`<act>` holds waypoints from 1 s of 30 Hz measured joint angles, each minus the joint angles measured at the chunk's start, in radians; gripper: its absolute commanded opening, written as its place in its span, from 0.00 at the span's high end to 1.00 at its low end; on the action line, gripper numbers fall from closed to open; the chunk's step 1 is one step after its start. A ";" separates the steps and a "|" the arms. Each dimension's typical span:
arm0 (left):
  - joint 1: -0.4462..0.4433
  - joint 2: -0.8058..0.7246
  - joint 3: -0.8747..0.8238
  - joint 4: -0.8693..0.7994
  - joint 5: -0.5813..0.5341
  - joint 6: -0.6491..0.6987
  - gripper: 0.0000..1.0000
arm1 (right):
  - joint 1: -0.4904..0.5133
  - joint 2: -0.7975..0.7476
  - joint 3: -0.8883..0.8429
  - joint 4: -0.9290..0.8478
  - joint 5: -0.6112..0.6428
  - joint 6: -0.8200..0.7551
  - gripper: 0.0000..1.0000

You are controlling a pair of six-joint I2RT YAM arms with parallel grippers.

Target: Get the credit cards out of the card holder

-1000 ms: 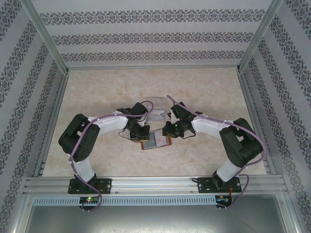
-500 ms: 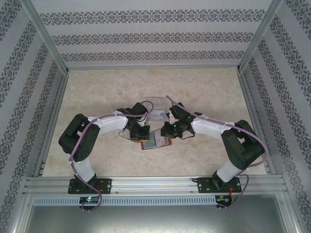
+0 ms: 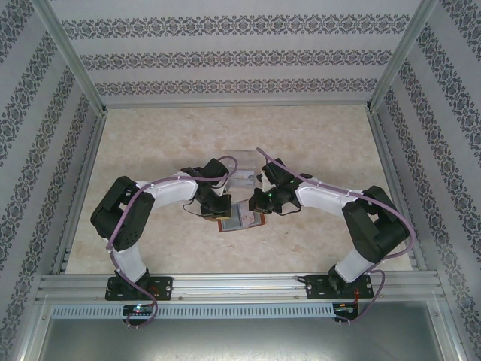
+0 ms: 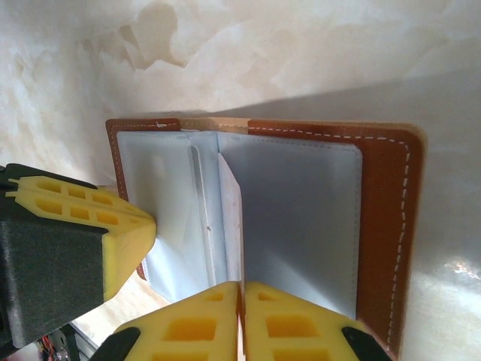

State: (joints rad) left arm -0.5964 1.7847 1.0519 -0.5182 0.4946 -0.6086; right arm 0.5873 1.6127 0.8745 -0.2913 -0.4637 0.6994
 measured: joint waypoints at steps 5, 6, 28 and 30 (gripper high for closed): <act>0.000 -0.011 0.007 -0.027 -0.018 0.000 0.92 | 0.000 -0.009 0.015 -0.016 0.004 -0.001 0.90; 0.000 -0.016 0.010 -0.032 -0.021 0.000 0.92 | 0.000 -0.014 0.017 -0.020 0.005 -0.003 0.90; 0.000 -0.051 0.047 -0.062 -0.060 0.001 0.92 | -0.002 -0.017 0.273 -0.337 0.047 -0.401 0.89; 0.000 -0.058 0.047 -0.062 -0.063 0.001 0.92 | -0.002 0.006 0.325 -0.399 0.059 -0.497 0.89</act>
State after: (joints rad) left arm -0.5964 1.7264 1.0992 -0.5804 0.4320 -0.6079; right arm 0.5854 1.6192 1.1995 -0.6903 -0.4046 0.2024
